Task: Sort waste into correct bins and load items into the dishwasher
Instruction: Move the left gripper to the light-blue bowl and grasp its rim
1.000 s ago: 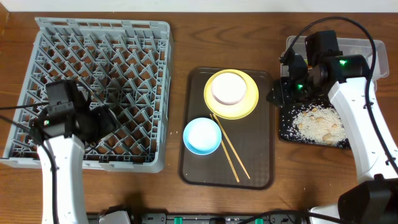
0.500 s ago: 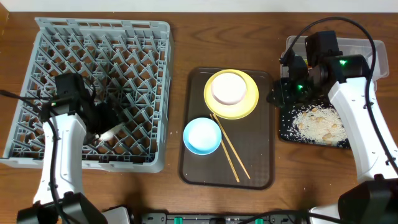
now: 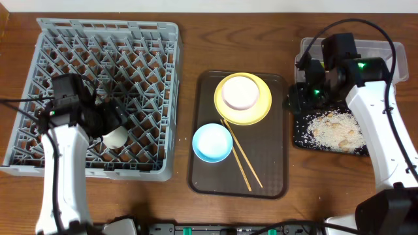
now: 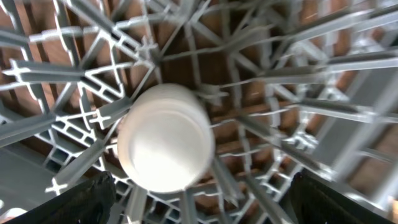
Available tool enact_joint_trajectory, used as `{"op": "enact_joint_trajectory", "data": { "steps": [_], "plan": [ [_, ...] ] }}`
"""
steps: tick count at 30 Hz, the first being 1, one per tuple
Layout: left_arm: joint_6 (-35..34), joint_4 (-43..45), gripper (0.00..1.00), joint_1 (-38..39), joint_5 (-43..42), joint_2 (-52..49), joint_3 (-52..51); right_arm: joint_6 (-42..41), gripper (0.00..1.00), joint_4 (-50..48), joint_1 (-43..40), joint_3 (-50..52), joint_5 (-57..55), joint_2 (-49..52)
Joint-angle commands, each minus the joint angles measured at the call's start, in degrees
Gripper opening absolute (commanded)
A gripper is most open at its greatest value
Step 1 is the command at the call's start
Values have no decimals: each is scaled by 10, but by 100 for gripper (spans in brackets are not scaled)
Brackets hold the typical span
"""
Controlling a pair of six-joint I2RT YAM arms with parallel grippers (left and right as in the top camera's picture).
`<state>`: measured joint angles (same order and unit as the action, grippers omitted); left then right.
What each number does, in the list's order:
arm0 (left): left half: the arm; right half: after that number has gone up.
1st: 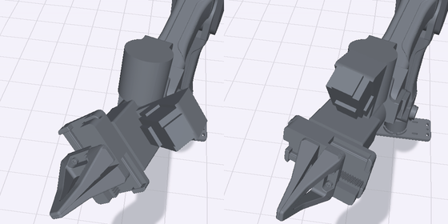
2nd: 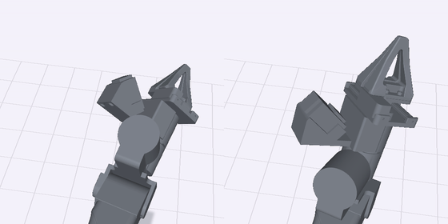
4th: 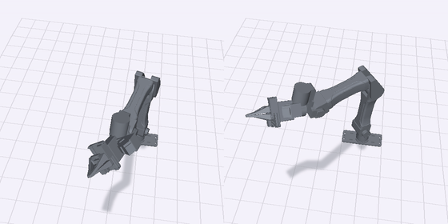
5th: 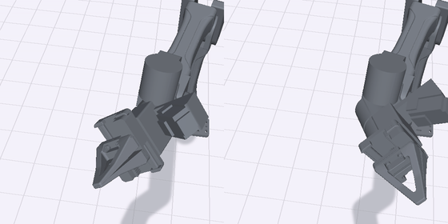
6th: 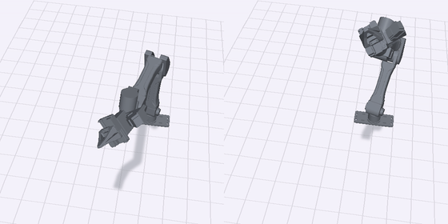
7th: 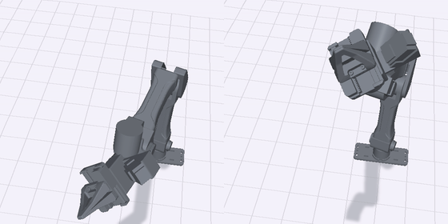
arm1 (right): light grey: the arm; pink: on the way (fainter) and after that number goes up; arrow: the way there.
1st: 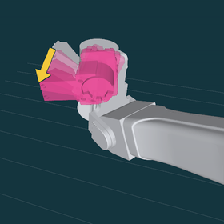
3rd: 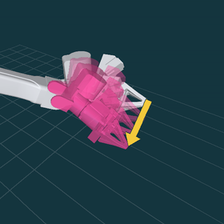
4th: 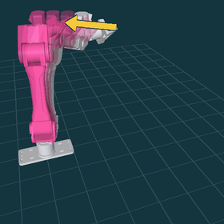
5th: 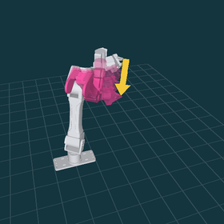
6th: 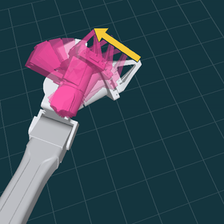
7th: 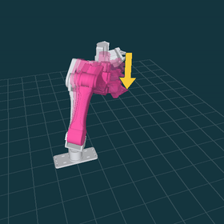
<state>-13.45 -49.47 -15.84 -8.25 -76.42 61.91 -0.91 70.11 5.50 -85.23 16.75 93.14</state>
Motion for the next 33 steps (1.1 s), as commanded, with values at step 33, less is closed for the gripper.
{"op": "enact_joint_trajectory", "data": {
  "steps": [33],
  "plan": [
    [3, 137, 83, 636, 105, -212, 19, -22, 65, 35, -96, -12, -62, -10]
  ]
}}
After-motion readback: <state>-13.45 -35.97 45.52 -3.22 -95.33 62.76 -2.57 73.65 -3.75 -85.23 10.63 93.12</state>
